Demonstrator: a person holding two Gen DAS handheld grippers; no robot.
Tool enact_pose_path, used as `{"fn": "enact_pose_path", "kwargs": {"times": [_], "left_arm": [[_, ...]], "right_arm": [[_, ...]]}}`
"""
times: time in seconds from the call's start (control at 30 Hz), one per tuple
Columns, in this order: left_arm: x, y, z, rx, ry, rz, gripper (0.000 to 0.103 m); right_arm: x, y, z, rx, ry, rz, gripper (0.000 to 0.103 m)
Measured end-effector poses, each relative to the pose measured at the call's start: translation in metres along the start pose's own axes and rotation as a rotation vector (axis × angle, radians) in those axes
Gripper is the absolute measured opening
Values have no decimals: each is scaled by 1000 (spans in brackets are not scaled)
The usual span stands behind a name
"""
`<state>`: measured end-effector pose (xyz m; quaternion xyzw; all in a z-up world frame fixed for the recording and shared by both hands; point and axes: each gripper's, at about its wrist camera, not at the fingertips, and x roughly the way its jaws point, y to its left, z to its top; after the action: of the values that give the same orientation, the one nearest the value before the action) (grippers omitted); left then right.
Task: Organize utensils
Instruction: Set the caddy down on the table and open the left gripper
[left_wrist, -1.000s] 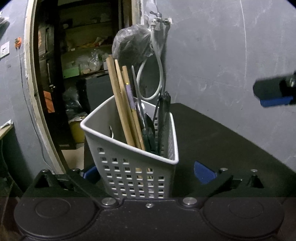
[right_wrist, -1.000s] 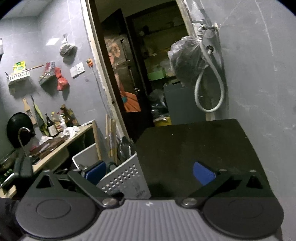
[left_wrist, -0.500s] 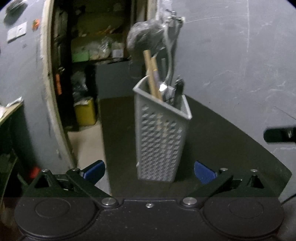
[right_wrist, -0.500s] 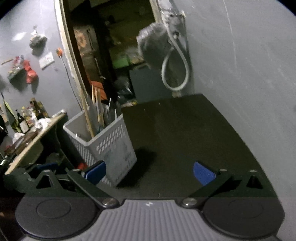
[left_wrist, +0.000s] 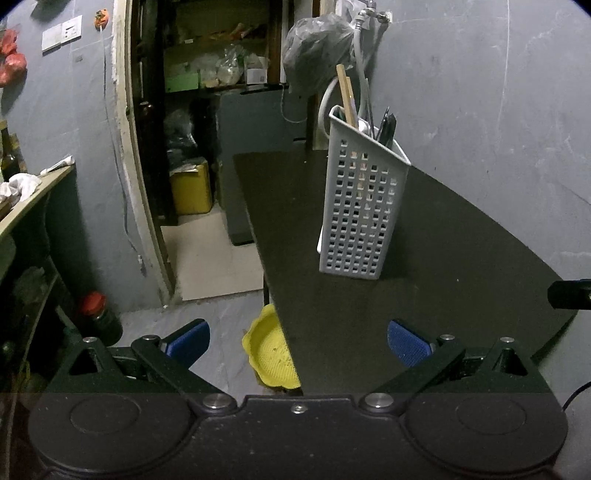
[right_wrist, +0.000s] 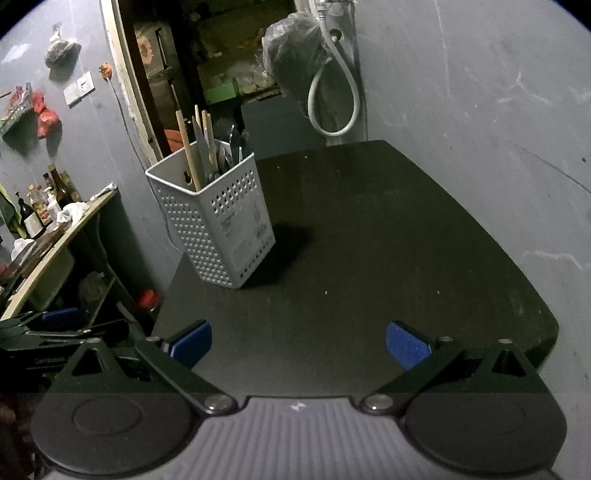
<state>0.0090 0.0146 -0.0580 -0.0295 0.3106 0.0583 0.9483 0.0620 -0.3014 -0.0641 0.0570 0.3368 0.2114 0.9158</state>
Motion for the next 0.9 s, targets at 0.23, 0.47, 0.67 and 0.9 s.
{"fn": "enact_pose_path", "kwargs": {"times": [0.23, 0.47, 0.67, 0.9], "left_arm": [[-9, -2, -6, -12, -4, 10, 102], [-14, -6, -9, -6, -11, 7, 102], [-15, -6, -10, 3, -17, 3, 102], [-15, -6, -9, 10, -15, -3, 102]], "right_arm": [[-9, -2, -9, 12, -1, -7, 103], [-13, -4, -12, 13, -2, -5, 103], [-13, -3, -12, 6, -6, -1, 103], [-14, -3, -13, 1, -5, 2, 103]]}}
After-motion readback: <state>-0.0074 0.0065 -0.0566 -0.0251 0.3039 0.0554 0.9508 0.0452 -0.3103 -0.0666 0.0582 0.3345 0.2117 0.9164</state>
